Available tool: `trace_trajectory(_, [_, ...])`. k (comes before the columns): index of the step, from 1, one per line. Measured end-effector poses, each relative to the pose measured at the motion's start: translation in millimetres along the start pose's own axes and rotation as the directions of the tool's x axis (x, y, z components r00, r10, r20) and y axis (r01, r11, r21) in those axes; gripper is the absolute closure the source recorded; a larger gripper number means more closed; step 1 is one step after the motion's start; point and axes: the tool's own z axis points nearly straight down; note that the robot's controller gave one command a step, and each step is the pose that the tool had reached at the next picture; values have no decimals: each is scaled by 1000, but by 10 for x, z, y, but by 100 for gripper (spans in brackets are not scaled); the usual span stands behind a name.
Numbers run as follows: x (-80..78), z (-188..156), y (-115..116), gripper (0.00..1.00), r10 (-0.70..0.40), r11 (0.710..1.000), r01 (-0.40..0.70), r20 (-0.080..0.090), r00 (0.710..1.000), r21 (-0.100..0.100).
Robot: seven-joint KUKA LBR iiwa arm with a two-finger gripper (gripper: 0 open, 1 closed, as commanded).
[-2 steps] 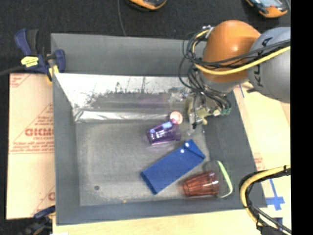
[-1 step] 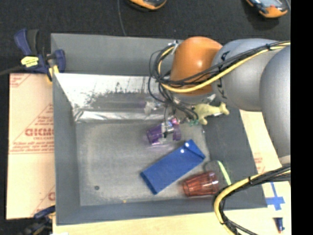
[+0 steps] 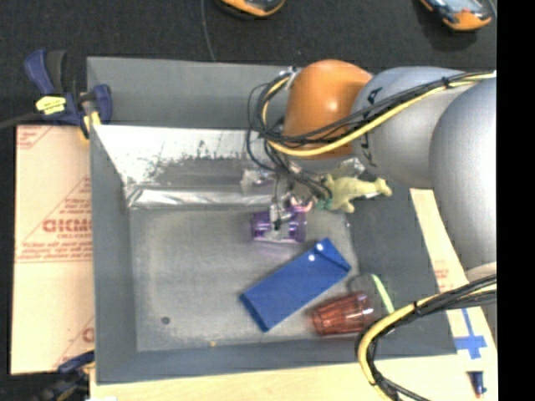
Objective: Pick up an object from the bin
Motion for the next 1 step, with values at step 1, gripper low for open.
trace_trajectory(1, [381,27,-228,0,-109,994,109,-6,994,-6])
